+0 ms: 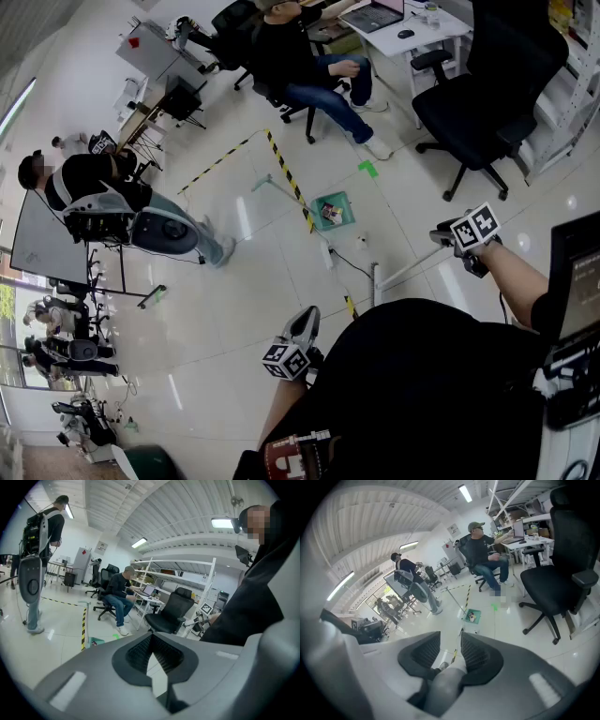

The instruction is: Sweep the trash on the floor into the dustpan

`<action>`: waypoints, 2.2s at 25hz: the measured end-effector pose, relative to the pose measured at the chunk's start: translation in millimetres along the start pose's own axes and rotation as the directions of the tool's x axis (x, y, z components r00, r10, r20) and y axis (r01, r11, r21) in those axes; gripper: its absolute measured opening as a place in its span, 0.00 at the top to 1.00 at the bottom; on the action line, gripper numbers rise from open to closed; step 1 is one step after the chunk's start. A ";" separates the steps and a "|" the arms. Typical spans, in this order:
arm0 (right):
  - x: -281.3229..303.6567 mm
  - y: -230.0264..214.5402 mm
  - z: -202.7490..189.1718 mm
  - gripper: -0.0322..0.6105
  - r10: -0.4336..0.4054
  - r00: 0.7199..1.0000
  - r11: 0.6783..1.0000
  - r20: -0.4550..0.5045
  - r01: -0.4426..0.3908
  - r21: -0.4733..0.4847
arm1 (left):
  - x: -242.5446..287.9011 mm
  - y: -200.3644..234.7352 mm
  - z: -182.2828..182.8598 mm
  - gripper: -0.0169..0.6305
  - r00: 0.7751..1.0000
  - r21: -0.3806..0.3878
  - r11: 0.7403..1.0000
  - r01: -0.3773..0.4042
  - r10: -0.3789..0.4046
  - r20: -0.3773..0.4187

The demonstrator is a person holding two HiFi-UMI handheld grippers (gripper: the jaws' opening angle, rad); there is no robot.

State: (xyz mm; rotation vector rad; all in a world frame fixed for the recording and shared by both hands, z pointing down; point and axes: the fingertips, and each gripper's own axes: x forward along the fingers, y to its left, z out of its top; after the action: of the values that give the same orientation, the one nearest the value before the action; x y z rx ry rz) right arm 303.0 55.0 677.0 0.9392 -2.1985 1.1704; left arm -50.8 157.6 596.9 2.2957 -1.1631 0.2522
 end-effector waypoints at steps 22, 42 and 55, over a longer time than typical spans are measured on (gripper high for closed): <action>104.4 43.4 150.6 0.74 -0.042 0.999 0.988 -0.024 0.038 -0.147 | 43.7 125.9 20.6 0.98 0.995 -0.106 0.989 0.099 -0.096 0.029; 290.1 1.1 316.0 0.74 0.055 0.941 0.888 -0.335 -0.199 -0.415 | 107.1 269.2 86.6 0.98 0.995 -0.224 0.970 -0.094 0.096 -0.002; 311.8 -71.0 412.6 0.74 0.046 0.885 0.740 -0.463 -0.342 -0.579 | 172.0 233.2 136.9 0.98 0.970 -0.324 0.922 -0.213 0.238 0.039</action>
State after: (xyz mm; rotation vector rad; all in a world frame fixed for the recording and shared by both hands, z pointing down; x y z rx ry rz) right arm 116.7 -431.6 708.8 0.1281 -2.1186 0.5185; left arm -140.9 -146.7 641.7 1.9062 -1.3997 0.0533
